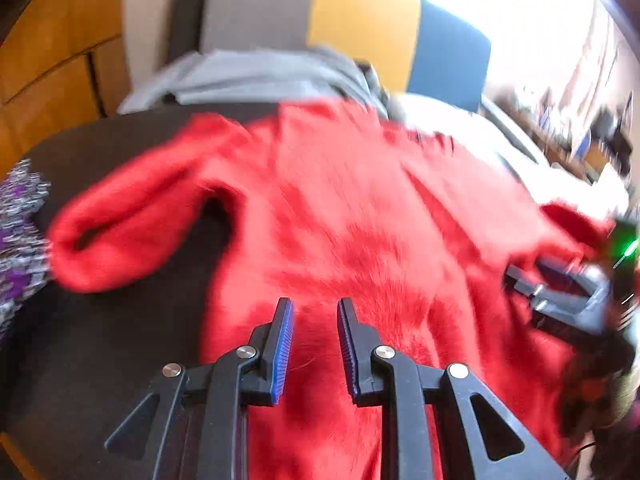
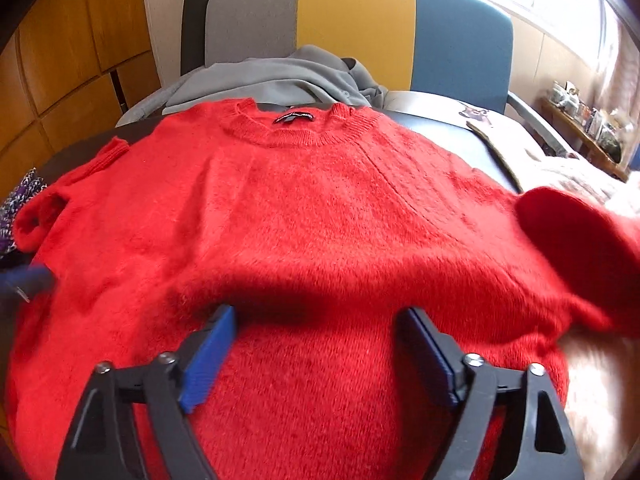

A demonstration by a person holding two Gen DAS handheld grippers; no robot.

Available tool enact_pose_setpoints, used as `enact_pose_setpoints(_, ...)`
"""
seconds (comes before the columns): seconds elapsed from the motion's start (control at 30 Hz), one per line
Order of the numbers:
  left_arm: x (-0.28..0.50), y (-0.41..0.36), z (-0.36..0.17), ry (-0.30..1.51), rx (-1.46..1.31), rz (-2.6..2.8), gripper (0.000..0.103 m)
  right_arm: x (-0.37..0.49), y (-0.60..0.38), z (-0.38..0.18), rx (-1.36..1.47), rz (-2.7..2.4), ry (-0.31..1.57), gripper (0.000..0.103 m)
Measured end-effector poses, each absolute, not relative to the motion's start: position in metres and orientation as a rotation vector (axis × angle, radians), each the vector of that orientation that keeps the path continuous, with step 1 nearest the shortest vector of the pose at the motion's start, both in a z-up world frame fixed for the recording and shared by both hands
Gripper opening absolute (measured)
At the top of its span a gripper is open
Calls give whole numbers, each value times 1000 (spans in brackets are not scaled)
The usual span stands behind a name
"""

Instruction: Fold clothes

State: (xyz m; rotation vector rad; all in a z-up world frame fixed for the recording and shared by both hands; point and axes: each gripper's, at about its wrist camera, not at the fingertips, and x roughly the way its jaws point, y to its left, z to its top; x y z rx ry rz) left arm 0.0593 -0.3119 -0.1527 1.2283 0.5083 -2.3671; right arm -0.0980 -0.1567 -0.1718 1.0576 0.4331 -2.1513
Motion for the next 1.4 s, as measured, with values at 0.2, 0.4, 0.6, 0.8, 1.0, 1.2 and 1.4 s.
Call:
enact_pose_setpoints(0.2,82,-323,-156,425,1141,-2324,27,-99,-167,-173,1073,-2131,455,93)
enact_pose_setpoints(0.4,100,-343,-158,500,1155,-2230,27,-51,-178,-174,1024,-2072,534,100)
enact_pose_setpoints(0.6,76,-343,-127,464,1092,-2284,26,-59,-179,-155,1008,-2065,470,84)
enact_pose_setpoints(0.8,-3,-370,-114,408,1041,-2318,26,-101,-195,-111,986,-2139,318,84)
enact_pose_setpoints(1.0,-24,-400,-145,352,1099,-2254,26,-183,-258,-151,1209,-2184,406,79)
enact_pose_setpoints(1.2,-8,-423,-170,335,1067,-2224,41,-210,-274,-171,1163,-2262,381,103)
enact_pose_setpoints(1.4,-7,-429,-172,354,1058,-2221,43,-210,-275,-168,1142,-2258,373,103)
